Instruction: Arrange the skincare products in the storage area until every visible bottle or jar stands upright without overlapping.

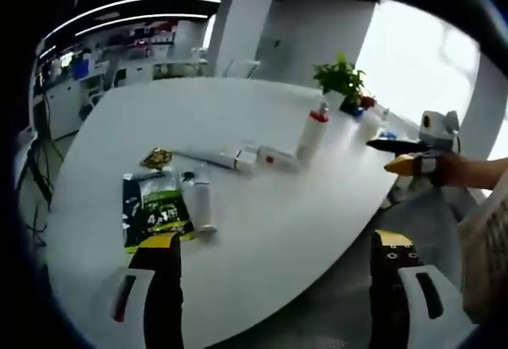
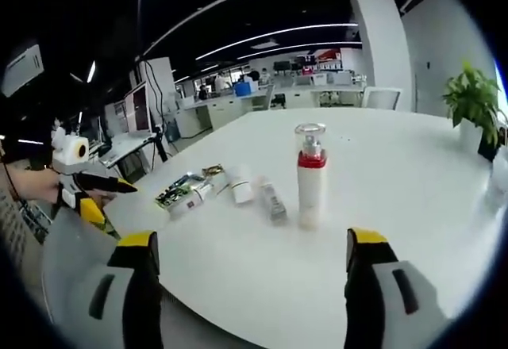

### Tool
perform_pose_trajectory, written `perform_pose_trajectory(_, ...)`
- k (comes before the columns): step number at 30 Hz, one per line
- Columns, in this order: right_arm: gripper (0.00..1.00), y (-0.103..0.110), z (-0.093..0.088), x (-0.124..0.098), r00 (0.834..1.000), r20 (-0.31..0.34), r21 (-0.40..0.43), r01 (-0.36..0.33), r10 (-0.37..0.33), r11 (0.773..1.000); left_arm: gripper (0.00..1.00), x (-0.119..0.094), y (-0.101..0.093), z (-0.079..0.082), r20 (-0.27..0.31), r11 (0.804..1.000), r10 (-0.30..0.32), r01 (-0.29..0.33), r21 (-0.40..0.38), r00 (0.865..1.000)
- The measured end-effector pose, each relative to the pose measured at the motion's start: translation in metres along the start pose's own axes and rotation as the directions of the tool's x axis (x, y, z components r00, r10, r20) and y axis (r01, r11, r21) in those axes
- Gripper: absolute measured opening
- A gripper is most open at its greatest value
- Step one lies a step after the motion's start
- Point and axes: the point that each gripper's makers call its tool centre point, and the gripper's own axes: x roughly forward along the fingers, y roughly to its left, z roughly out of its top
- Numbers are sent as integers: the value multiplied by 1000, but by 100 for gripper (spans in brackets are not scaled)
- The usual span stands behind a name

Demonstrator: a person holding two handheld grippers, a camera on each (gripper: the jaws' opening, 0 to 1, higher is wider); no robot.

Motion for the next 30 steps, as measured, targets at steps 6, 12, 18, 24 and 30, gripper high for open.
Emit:
perform_pose_trajectory(6,98,2,-1,3,1000,-13,21,-15,15,1000,97,-4,5,1,3,1000,1,-1,20,1000)
perform_pose_trajectory(12,96,11,-1,15,998,-34,45,-51,52,998,97,-3,10,0,5,1000,-14,14,7,1000)
perform_pose_trajectory(18,95,27,13,38,993,-48,10,-112,112,994,97,-1,9,-2,-7,999,-28,28,16,1000)
perform_pose_trajectory(24,95,42,29,69,981,-73,-50,-184,180,982,97,0,10,-3,-10,999,-27,27,25,1000)
perform_pose_trajectory(30,93,51,46,94,972,-88,-93,-225,217,970,96,0,12,-3,4,1000,-26,26,10,1000)
